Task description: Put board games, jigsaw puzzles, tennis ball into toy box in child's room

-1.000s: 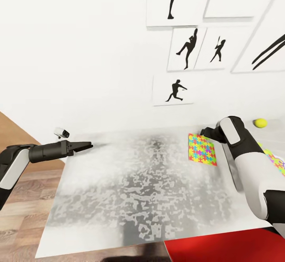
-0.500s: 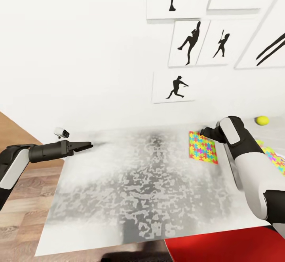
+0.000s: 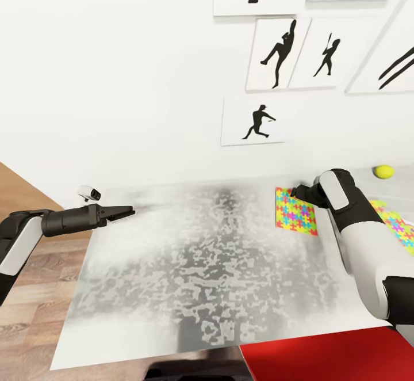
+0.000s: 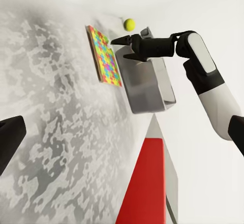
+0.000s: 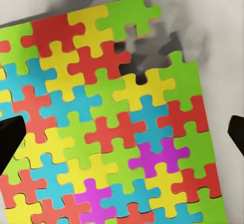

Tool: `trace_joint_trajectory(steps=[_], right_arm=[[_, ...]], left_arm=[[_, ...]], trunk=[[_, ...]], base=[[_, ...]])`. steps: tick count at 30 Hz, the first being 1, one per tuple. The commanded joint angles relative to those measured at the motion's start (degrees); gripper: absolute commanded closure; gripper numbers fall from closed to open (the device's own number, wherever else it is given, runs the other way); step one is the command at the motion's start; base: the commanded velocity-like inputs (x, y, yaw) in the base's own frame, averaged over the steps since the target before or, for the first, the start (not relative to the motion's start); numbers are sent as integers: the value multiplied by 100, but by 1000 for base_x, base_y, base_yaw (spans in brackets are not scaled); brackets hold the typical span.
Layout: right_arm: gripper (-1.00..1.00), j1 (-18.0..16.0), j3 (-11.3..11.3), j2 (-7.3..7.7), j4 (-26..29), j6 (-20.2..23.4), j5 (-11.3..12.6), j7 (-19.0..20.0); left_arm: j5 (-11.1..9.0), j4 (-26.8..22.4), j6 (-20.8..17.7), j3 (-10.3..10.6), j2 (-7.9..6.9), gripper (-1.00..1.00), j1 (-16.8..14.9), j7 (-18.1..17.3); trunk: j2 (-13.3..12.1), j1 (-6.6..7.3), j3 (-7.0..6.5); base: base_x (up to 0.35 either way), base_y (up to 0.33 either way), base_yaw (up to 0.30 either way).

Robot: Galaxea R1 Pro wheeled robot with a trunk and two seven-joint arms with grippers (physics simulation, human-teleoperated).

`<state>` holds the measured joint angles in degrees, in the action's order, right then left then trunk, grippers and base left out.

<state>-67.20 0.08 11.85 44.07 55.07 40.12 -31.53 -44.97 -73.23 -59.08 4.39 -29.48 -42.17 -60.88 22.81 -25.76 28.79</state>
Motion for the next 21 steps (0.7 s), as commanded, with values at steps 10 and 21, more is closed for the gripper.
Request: trace_joint_trajectory(steps=[10,21], right_arm=[[-100,-4,1,1,16,12,66,-47],[-100,-4,-14,9,21,12,73,-44]], left_arm=[[-12,2,-29,3,-5,-100,-9,-12],[-12,2,-33,1,-13,-100,-3,-12]], trunk=[[10,-3,103],[10,-3,207]], base=[[0,0,0],[0,0,0]])
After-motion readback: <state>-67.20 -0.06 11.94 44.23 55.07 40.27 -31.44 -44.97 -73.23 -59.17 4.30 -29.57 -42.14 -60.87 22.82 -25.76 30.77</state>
